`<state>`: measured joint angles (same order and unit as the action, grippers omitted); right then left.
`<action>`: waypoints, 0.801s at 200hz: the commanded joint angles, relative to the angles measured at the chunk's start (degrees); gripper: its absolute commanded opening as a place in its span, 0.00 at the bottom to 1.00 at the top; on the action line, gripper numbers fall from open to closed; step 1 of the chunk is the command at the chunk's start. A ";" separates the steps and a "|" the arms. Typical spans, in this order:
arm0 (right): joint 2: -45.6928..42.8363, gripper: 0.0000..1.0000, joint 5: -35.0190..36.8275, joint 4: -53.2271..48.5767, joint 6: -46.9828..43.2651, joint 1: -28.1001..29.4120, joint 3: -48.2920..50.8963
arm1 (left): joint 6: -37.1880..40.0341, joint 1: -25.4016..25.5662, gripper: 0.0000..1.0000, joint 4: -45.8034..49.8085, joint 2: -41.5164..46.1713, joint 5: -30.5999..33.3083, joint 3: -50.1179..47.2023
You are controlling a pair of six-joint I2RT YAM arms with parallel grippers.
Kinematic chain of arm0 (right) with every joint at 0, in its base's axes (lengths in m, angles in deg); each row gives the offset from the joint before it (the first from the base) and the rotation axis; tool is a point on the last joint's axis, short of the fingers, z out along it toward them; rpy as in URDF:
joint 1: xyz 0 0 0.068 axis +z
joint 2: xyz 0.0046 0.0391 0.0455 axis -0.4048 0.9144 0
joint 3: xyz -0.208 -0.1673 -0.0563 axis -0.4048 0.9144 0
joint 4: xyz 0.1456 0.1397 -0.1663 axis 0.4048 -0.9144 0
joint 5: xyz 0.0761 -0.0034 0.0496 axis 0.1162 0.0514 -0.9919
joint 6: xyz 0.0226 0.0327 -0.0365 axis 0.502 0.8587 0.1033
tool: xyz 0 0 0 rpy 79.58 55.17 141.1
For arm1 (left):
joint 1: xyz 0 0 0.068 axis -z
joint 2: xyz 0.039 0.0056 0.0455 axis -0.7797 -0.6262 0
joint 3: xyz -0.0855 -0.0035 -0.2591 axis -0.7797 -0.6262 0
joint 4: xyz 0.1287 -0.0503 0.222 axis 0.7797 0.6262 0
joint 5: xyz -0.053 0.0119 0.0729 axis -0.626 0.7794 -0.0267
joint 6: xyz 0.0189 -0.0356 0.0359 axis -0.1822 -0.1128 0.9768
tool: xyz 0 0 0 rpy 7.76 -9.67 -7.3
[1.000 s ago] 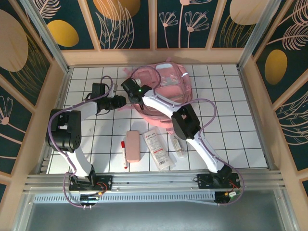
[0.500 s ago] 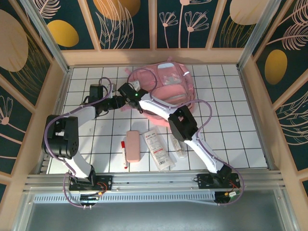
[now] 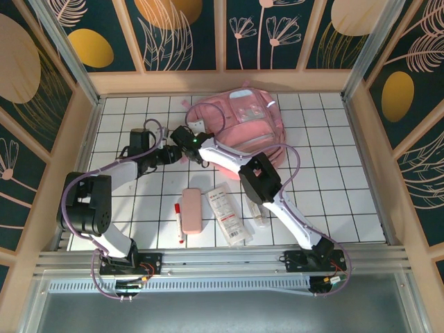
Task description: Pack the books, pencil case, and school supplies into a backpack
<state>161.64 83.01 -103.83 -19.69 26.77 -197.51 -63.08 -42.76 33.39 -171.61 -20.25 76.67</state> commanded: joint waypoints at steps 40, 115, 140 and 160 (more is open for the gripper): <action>-21.91 0.00 -22.08 7.94 -7.08 -4.51 13.16 | 4.79 5.30 0.40 -6.76 -7.32 -3.98 5.60; -27.67 0.00 -36.35 10.22 -12.84 -8.46 18.16 | 4.95 7.75 0.44 -26.55 -8.69 -3.38 -1.84; -27.75 0.00 -38.78 9.61 -13.65 -8.48 17.43 | 8.42 9.82 0.44 -30.98 -9.59 -4.78 -3.05; -27.64 0.00 -38.82 8.67 -14.42 -8.56 17.17 | 10.42 10.67 0.44 -35.42 -9.95 -3.64 -5.28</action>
<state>136.55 47.29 -97.23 -31.64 18.08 -179.08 -56.54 -33.32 7.73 -181.05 -23.27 73.68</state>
